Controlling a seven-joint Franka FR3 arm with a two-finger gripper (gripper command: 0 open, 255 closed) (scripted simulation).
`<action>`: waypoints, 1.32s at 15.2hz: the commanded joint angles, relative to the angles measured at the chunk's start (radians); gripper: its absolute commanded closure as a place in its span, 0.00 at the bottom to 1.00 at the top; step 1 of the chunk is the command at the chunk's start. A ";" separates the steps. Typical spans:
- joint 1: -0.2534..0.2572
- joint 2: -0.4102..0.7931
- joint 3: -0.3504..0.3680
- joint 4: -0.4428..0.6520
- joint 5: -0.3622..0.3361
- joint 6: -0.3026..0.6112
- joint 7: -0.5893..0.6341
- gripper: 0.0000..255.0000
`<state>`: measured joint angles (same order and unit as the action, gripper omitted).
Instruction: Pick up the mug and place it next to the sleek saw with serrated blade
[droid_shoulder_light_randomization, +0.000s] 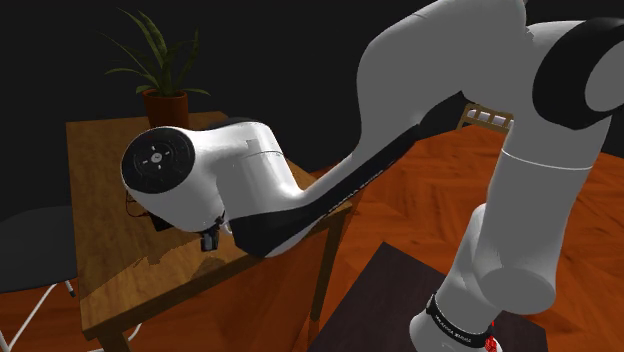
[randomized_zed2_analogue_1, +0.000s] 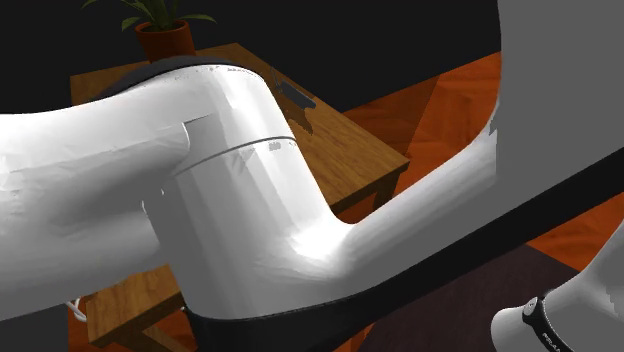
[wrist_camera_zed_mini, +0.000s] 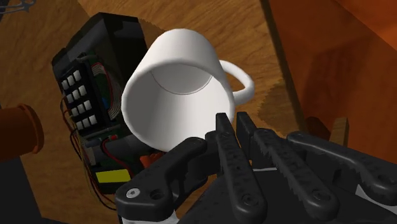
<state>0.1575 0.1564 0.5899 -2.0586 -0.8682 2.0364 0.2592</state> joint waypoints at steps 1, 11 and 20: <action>-0.001 -0.014 0.003 0.009 0.016 -0.012 -0.018 1.00; -0.021 -0.071 -0.001 0.051 0.074 -0.049 -0.118 1.00; -0.134 -0.016 -0.101 0.102 0.020 0.076 -0.264 1.00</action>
<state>0.0337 0.1218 0.4999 -1.9809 -0.8396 2.1062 0.0152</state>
